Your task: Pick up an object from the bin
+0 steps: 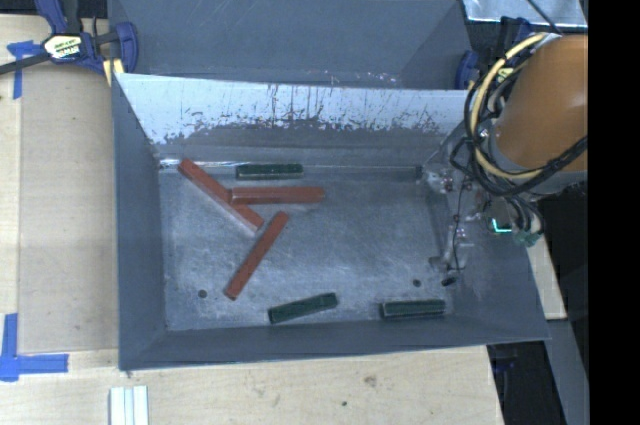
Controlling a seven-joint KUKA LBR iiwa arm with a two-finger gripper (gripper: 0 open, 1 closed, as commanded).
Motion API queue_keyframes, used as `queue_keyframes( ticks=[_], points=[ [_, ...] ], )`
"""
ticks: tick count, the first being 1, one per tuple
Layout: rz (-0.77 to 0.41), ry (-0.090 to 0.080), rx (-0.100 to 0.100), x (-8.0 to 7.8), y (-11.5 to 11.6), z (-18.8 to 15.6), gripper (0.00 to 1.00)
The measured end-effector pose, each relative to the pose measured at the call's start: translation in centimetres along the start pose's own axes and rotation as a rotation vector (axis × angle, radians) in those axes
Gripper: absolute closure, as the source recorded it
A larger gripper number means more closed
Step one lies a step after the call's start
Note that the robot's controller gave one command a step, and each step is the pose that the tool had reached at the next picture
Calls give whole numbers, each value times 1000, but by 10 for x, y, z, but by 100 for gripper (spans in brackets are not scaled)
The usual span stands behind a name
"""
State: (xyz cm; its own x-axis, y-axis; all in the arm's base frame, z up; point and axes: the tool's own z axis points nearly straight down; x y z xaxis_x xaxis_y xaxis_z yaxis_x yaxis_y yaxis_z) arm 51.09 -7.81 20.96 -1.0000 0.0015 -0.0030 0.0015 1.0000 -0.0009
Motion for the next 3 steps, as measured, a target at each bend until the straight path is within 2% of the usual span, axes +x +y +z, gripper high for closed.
queue_keyframes(
  ticks=[1, 2, 3],
  points=[
    [-107, -5, 0, -32, 9, -28, 0],
    [-125, -1, -4, -95, 64, 32, 0],
    [-130, 5, -5, -113, 137, 105, 0]
  ],
)
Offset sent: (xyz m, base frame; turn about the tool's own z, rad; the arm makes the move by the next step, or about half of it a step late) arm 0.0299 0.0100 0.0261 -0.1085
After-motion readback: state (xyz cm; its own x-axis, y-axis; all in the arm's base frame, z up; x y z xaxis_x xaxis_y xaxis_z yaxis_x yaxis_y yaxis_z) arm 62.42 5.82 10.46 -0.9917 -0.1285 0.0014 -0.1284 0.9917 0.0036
